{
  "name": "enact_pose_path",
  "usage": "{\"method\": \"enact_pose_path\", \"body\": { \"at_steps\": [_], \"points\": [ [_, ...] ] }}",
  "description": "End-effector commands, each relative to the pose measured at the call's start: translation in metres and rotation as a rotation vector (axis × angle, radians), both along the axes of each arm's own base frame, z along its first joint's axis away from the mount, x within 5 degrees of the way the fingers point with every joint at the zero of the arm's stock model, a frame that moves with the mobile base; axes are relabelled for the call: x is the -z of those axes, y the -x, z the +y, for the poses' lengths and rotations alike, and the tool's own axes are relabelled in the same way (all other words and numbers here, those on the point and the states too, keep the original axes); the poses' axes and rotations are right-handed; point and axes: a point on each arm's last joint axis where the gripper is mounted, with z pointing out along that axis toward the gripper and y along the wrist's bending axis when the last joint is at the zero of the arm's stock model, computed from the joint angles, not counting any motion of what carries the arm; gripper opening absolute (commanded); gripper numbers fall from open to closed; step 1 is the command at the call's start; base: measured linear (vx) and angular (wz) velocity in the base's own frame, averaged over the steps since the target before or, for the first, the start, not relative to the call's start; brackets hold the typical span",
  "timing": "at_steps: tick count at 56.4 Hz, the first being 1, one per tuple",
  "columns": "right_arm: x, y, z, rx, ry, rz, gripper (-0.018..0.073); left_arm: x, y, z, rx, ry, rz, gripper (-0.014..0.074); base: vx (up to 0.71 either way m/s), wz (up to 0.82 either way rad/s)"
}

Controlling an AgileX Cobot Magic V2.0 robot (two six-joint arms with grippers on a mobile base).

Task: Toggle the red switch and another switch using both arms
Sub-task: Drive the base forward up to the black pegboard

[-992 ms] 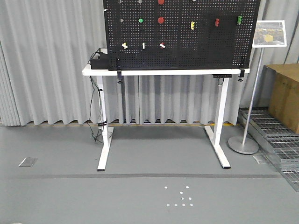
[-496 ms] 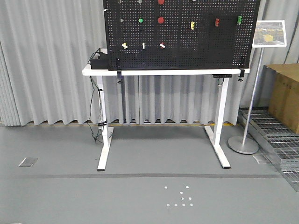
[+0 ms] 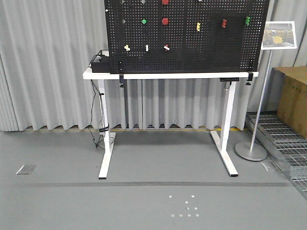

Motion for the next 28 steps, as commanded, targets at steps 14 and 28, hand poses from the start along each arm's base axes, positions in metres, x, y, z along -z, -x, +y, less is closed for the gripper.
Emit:
{"method": "enact_pose_path", "body": {
  "at_steps": [14,28],
  "points": [
    [-0.0065,0.0002,-0.0002,0.004,0.007,-0.091,-0.0006,-0.0018,0.0002,-0.0005,0.005,0.018,-0.08,0.0003,0.24,-0.06],
    [-0.0065,0.0002,-0.0002,0.004,0.007,-0.091,-0.0006,-0.0018,0.0002,-0.0005,0.005,0.018,-0.08,0.0003,0.33,-0.06]
  ]
}}
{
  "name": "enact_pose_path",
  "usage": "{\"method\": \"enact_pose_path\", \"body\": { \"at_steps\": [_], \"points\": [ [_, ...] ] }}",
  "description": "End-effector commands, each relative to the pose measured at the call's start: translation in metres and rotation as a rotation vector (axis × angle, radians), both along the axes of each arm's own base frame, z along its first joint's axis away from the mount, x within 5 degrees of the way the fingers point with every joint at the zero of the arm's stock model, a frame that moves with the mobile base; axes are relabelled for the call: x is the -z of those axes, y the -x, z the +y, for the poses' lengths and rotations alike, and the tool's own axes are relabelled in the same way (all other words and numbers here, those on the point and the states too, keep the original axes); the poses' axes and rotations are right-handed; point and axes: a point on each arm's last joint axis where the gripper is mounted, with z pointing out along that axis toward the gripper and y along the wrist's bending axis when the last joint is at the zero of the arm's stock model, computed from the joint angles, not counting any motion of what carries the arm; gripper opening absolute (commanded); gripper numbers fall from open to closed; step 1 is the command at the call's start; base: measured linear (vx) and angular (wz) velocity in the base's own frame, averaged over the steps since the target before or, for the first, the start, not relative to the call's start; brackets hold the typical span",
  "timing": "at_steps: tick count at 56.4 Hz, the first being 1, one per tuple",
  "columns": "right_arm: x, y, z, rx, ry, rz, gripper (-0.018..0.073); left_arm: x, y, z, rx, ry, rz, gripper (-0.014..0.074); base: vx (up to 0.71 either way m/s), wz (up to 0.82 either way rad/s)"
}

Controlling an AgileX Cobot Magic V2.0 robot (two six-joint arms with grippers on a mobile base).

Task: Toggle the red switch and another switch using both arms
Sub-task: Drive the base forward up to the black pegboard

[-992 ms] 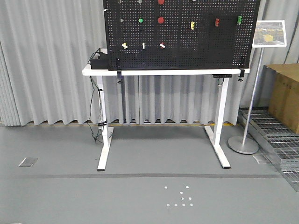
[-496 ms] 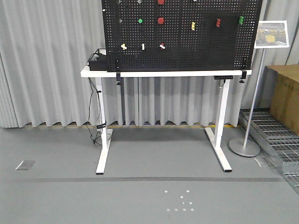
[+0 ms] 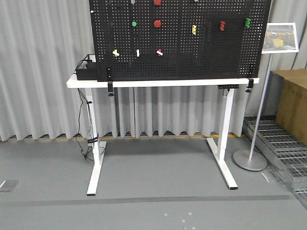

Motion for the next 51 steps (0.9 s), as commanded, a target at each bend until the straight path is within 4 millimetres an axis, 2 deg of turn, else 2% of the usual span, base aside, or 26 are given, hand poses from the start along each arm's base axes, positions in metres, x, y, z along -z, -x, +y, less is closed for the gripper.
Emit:
{"method": "enact_pose_path", "body": {
  "at_steps": [1,51],
  "points": [
    [-0.0065,0.0002,-0.0002,0.004,0.007,-0.091,-0.0006,-0.0018,0.0002,-0.0005,0.005,0.018,-0.08,0.0003,0.39,0.01],
    [-0.0066,0.0002,-0.0002,0.004,0.007,-0.092,-0.0006,-0.0018,0.0002,-0.0005,0.005,0.018,-0.08,0.0003,0.45,0.06]
  ]
}}
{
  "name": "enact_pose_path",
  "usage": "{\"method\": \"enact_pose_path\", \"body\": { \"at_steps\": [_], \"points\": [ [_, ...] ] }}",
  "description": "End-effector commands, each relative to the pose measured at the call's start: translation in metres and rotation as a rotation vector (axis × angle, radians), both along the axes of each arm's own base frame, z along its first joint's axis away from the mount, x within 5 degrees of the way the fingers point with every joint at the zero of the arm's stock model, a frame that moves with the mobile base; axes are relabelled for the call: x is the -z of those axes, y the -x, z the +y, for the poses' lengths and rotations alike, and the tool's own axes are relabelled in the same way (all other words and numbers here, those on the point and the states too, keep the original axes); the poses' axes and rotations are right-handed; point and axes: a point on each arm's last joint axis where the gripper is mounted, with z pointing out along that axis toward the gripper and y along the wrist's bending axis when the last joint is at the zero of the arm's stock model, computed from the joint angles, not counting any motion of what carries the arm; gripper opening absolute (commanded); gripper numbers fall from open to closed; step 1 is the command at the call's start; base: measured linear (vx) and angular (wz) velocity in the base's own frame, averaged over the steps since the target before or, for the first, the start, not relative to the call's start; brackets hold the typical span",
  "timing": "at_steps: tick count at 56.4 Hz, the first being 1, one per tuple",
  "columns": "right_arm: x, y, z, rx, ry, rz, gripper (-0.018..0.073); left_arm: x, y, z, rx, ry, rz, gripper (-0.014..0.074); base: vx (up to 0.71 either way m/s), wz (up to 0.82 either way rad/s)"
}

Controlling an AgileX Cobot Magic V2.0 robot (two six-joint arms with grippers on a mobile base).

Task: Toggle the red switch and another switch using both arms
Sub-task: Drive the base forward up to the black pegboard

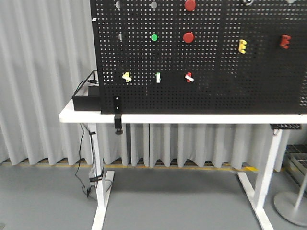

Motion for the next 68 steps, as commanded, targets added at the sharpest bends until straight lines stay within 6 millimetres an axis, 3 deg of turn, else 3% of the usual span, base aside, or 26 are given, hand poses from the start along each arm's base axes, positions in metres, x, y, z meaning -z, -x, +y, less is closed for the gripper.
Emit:
{"method": "enact_pose_path", "body": {
  "at_steps": [1,68],
  "points": [
    [-0.0066,0.0002,-0.0002,0.004,0.007,-0.092,-0.0006,-0.0018,0.0002,-0.0005,0.005,0.018,-0.08,0.0003,0.5,0.01],
    [-0.0066,0.0002,-0.0002,0.004,0.007,-0.092,-0.0006,-0.0018,0.0002,-0.0005,0.005,0.018,-0.08,0.0003,0.43,0.01]
  ]
}}
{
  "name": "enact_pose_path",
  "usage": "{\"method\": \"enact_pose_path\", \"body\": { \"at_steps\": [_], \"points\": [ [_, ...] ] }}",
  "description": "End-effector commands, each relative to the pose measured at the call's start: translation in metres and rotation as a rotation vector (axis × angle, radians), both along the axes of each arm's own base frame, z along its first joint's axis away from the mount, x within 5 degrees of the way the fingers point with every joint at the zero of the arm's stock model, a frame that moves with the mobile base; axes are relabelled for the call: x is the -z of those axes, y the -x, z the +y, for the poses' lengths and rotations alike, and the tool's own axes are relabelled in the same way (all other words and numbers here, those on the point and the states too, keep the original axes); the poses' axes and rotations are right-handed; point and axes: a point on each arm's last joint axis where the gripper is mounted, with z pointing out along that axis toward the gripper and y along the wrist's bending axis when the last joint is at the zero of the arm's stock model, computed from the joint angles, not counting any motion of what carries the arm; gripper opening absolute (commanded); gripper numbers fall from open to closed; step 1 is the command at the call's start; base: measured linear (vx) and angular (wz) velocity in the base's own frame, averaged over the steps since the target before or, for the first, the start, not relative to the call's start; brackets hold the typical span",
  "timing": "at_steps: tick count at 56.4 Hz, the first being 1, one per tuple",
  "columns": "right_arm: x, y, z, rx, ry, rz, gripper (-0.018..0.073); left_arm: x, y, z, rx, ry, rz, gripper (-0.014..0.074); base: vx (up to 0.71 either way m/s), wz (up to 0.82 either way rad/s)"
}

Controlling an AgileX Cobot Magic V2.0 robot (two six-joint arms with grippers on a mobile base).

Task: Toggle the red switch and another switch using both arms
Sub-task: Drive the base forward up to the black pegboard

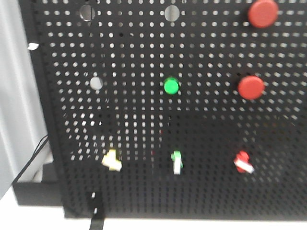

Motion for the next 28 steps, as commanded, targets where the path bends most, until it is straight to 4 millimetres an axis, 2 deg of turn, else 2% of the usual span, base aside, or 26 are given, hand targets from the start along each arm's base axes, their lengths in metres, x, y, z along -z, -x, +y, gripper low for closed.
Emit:
{"method": "enact_pose_path", "body": {
  "at_steps": [1,28],
  "points": [
    [-0.0066,0.0002,-0.0002,0.004,0.007,-0.092,-0.0006,-0.0018,0.0002,-0.0005,0.005,0.018,-0.08,0.0003,0.29,0.02],
    [-0.0066,0.0002,-0.0002,0.004,0.007,-0.092,-0.0006,-0.0018,0.0002,-0.0005,0.005,0.018,-0.08,0.0003,0.19,0.01]
  ]
}}
